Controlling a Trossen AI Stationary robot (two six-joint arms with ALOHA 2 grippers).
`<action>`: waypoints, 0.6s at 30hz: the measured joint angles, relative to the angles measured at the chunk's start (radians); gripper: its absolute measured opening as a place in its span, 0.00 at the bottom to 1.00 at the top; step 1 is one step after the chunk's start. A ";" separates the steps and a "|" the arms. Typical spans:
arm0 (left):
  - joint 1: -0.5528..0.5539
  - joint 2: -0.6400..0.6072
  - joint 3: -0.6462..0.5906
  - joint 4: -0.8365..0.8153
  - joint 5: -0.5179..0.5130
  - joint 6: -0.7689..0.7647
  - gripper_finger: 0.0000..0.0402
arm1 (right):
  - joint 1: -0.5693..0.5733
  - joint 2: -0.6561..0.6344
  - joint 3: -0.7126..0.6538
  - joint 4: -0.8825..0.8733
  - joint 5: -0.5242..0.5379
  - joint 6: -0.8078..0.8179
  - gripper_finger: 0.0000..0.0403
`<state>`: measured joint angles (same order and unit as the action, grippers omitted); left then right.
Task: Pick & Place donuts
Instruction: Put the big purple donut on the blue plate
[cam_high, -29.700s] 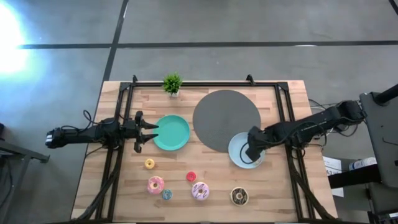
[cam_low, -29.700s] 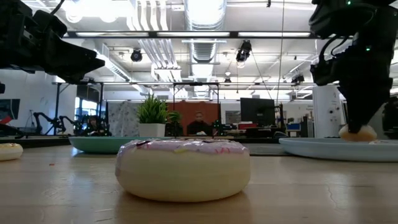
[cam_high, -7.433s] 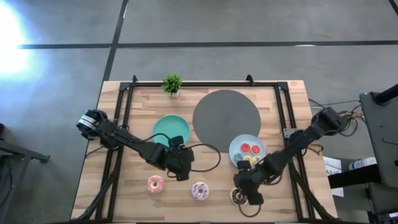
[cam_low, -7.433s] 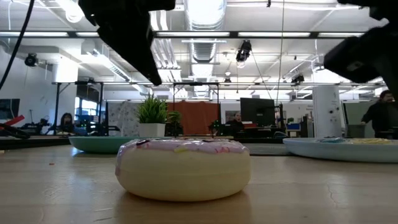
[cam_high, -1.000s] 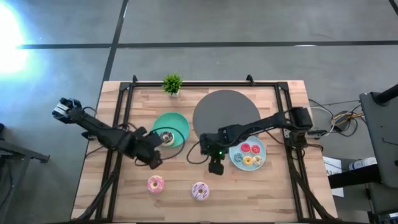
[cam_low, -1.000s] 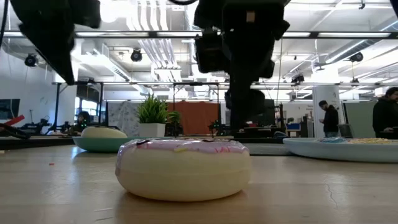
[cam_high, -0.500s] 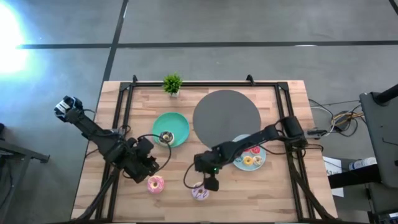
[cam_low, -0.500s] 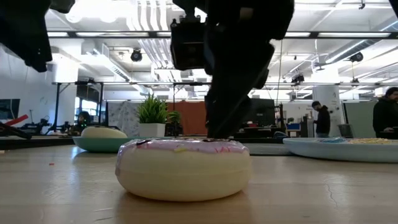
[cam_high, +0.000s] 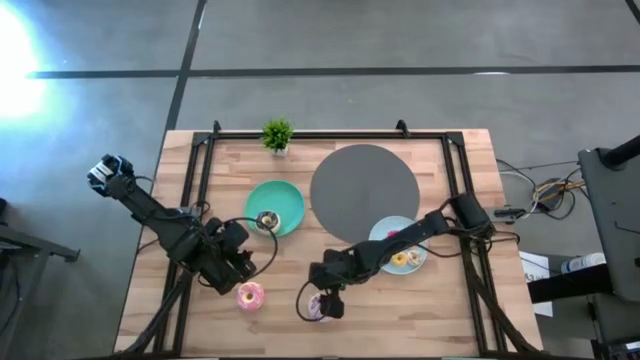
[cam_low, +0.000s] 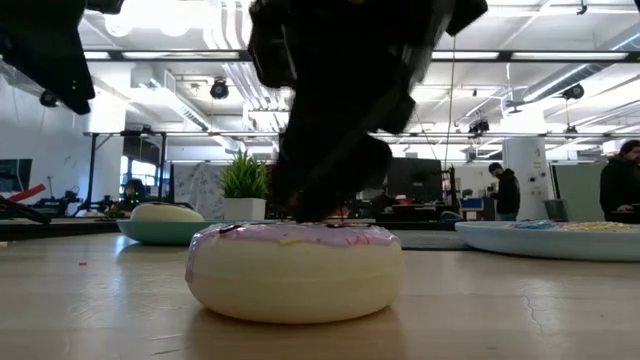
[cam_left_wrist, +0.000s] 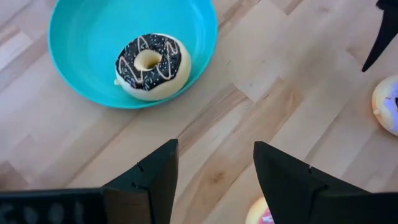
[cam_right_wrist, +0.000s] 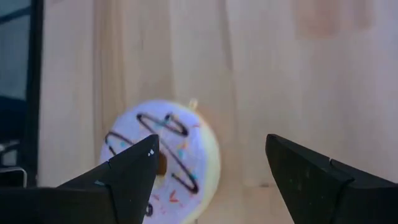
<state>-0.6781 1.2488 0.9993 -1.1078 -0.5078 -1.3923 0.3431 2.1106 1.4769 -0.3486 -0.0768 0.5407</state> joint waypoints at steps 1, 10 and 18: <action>0.000 0.000 0.000 0.000 0.000 0.010 0.45 | 0.001 0.003 -0.003 -0.009 -0.008 0.003 0.70; 0.000 -0.003 -0.001 0.000 -0.011 0.136 0.45 | 0.024 0.064 0.013 -0.014 -0.048 0.005 0.66; -0.022 -0.006 0.005 -0.003 -0.044 0.169 0.45 | -0.007 0.073 0.074 -0.093 -0.016 -0.003 0.47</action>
<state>-0.7002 1.2428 1.0040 -1.1109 -0.5520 -1.2230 0.3365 2.1833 1.5509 -0.4420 -0.0933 0.5381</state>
